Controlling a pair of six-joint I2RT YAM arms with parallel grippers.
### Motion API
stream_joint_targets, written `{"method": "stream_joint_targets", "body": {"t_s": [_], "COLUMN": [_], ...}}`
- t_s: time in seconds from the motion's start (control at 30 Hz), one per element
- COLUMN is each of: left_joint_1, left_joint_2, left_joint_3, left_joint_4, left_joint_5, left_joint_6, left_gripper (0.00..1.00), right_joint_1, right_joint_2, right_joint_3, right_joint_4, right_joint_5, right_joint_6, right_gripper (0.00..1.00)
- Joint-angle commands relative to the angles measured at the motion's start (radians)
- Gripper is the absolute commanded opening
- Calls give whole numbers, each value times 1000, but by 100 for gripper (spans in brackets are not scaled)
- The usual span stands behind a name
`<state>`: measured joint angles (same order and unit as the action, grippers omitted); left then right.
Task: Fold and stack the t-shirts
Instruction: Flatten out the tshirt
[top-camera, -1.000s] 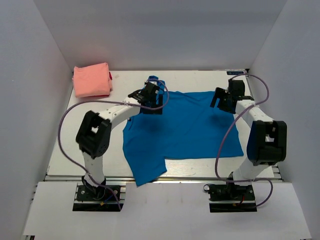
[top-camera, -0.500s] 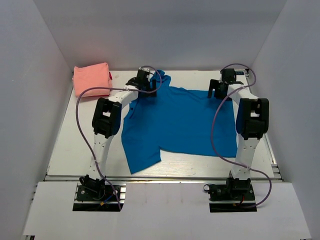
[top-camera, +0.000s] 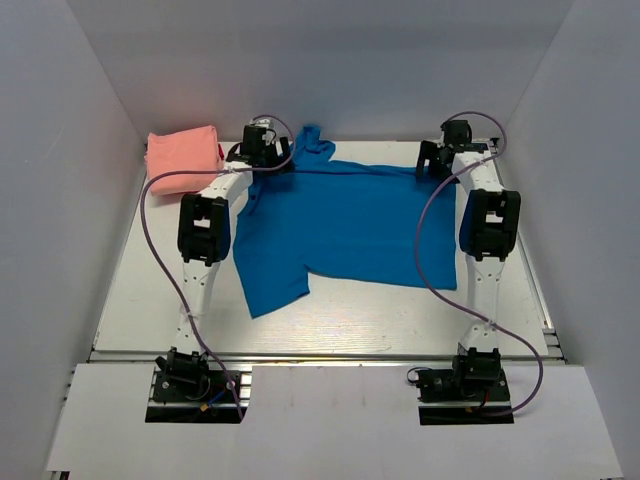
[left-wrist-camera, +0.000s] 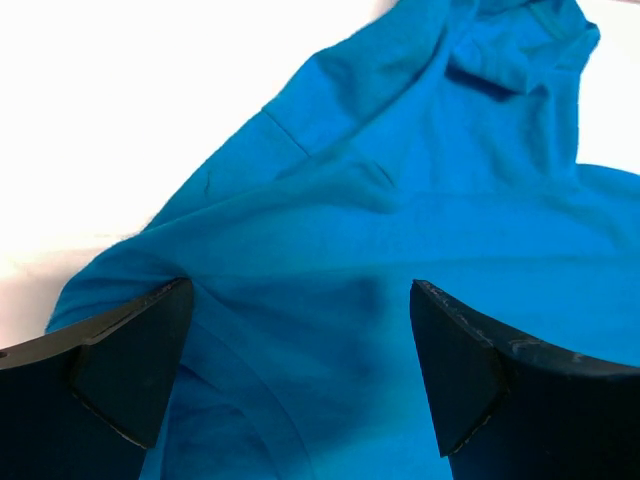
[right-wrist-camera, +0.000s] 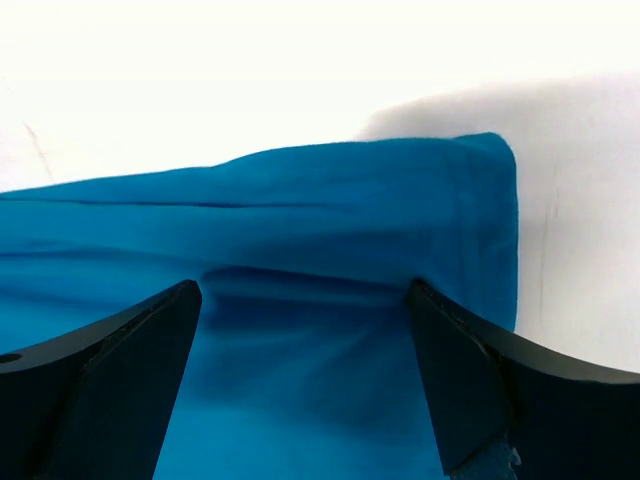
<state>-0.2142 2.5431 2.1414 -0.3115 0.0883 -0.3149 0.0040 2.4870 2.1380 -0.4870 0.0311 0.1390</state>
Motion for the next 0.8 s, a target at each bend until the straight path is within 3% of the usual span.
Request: {"method": "stream_joint_targets", "body": {"t_s": [0.0, 0.17, 0.33, 0.4, 0.43, 0.5, 0.53, 0.6, 0.63, 0.77], "left_joint_1": [19, 19, -4, -4, -13, -13, -13, -22, -31, -71], "left_joint_2": [57, -7, -267, -378, -433, -599, -653, -818, -874, -1136], "left_joint_3": [26, -11, -110, -260, -317, -506, -573, -789, -855, -1228], "left_joint_4": [-89, -20, -41, -41, -41, -41, -41, -32, -32, -20], "left_joint_5": [62, 188, 119, 119, 128, 143, 143, 154, 154, 125], "left_joint_6": [2, 27, 88, 111, 111, 79, 79, 31, 13, -90], "left_gripper": [100, 100, 100, 100, 100, 100, 100, 100, 100, 100], "right_joint_1": [-27, -21, -10, -7, 22, 30, 30, 31, 31, 33], "right_joint_2": [73, -23, -241, -379, -414, -577, -612, -785, -862, -1062], "right_joint_3": [63, 70, -86, -166, -317, -436, -613, -725, -886, -1156], "right_joint_4": [-10, 16, -2, -7, 7, 27, 62, 86, 120, 142], "right_joint_5": [-109, -181, -168, -108, -99, -37, -36, 12, 9, 35], "right_joint_6": [-15, -24, -36, -24, -19, 43, 59, 129, 148, 250], "right_gripper": [90, 90, 90, 90, 90, 90, 90, 90, 90, 90]}}
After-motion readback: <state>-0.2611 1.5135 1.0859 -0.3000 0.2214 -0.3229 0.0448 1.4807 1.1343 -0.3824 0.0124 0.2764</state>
